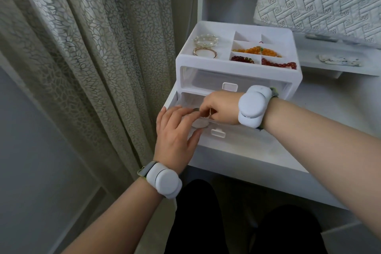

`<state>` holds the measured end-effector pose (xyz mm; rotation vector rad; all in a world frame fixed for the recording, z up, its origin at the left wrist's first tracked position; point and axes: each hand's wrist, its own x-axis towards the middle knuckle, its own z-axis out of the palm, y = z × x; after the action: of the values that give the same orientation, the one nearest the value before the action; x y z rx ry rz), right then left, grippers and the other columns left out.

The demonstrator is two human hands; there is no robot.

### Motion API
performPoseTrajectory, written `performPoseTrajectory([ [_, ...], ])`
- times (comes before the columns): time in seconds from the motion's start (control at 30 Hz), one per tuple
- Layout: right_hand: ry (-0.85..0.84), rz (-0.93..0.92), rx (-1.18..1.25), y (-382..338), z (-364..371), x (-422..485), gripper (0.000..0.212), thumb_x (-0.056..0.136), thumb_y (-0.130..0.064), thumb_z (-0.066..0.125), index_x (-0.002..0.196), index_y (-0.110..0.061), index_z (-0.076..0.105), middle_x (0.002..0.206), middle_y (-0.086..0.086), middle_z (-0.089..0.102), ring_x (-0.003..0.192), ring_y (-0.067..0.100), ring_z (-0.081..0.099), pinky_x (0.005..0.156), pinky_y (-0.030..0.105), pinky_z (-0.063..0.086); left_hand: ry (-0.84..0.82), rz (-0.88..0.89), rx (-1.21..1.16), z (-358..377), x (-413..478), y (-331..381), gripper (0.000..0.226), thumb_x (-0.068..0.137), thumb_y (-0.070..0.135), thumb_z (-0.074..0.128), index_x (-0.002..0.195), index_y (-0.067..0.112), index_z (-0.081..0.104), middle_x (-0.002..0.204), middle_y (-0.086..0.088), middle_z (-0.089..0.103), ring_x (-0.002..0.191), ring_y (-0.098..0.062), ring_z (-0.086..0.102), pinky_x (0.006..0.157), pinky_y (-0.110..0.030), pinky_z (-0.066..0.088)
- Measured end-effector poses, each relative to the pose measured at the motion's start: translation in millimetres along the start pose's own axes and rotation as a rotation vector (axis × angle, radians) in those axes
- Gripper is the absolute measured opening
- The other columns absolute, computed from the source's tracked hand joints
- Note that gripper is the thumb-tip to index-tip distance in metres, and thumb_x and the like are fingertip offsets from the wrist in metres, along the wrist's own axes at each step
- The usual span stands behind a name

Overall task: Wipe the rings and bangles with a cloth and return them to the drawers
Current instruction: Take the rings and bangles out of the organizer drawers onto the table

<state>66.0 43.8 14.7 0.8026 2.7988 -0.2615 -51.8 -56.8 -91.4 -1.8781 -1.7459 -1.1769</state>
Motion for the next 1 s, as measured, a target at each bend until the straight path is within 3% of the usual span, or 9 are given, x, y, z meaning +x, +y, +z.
performPoseTrajectory([
  [0.2,-0.242,0.044,-0.397,-3,0,20,0.025,0.090,-0.012,0.054,0.115,-0.010,0.058,0.112,0.002,0.061,0.082,0.016,0.047,0.067,0.022,0.034,0.003,-0.001,-0.022,0,-1,-1,0.028,0.084,0.026,0.061,0.111,0.019,0.061,0.111,-0.002,0.062,0.113,-0.024,0.052,0.107,-0.047,0.027],
  [0.27,-0.260,0.045,-0.489,-1,5,25,0.024,0.089,-0.016,0.057,0.112,-0.011,0.059,0.112,0.001,0.063,0.078,0.016,0.048,0.052,0.022,0.031,-0.010,-0.008,-0.025,-1,-1,-1,0.028,0.084,0.026,0.060,0.111,0.019,0.061,0.111,-0.003,0.062,0.113,-0.024,0.051,0.108,-0.046,0.026],
  [0.33,-0.236,0.025,-0.497,2,8,28,0.019,0.088,-0.015,0.058,0.106,-0.011,0.060,0.107,0.003,0.064,0.076,0.019,0.051,0.048,0.020,0.030,-0.019,-0.012,-0.022,-2,-1,-1,0.029,0.084,0.027,0.059,0.111,0.019,0.061,0.111,-0.003,0.062,0.114,-0.024,0.051,0.108,-0.046,0.025],
  [0.43,-0.167,-0.021,-0.373,8,7,23,0.018,0.091,-0.010,0.050,0.105,-0.005,0.058,0.110,0.009,0.060,0.092,0.026,0.057,0.073,0.029,0.045,-0.037,-0.022,-0.025,-3,-1,1,0.030,0.085,0.030,0.057,0.112,0.017,0.063,0.112,-0.003,0.062,0.115,-0.024,0.051,0.109,-0.047,0.026],
  [0.5,-0.051,-0.058,-0.236,10,5,14,0.018,0.093,-0.009,0.047,0.104,-0.004,0.059,0.111,0.011,0.057,0.100,0.028,0.055,0.084,0.033,0.042,-0.030,-0.035,-0.038,-5,0,2,0.031,0.087,0.032,0.055,0.112,0.016,0.064,0.113,-0.003,0.062,0.114,-0.023,0.052,0.108,-0.048,0.027],
  [0.63,0.152,-0.106,-0.017,20,6,-6,0.014,0.092,-0.014,0.053,0.100,-0.005,0.061,0.101,0.006,0.055,0.097,0.023,0.053,0.081,0.024,0.034,0.031,-0.043,-0.079,-9,12,2,0.031,0.090,0.027,0.051,0.114,0.011,0.063,0.113,-0.006,0.061,0.110,-0.024,0.053,0.101,-0.045,0.036],
  [0.77,0.289,-0.118,0.155,24,4,-19,0.006,0.091,-0.012,0.056,0.092,-0.009,0.060,0.090,-0.002,0.051,0.078,0.012,0.052,0.068,0.012,0.036,0.006,-0.051,-0.046,-11,29,2,0.032,0.088,0.030,0.053,0.111,0.011,0.064,0.110,-0.006,0.063,0.105,-0.026,0.054,0.093,-0.039,0.039],
  [0.87,0.387,-0.108,0.368,22,3,-30,0.006,0.091,-0.007,0.055,0.088,-0.011,0.057,0.085,-0.005,0.054,0.066,0.016,0.064,0.061,0.018,0.051,-0.032,-0.054,-0.037,-14,42,6,0.028,0.085,0.032,0.052,0.101,0.014,0.067,0.097,-0.001,0.067,0.095,-0.025,0.058,0.086,-0.035,0.036],
  [1.0,0.478,-0.044,0.467,22,3,-37,0.011,0.091,-0.007,0.056,0.095,-0.015,0.061,0.079,-0.012,0.058,0.066,0.016,0.066,0.062,0.020,0.054,0.014,-0.032,-0.055,-19,55,8,0.021,0.088,0.027,0.052,0.087,0.015,0.069,0.081,0.002,0.069,0.081,-0.021,0.062,0.081,-0.031,0.035],
])
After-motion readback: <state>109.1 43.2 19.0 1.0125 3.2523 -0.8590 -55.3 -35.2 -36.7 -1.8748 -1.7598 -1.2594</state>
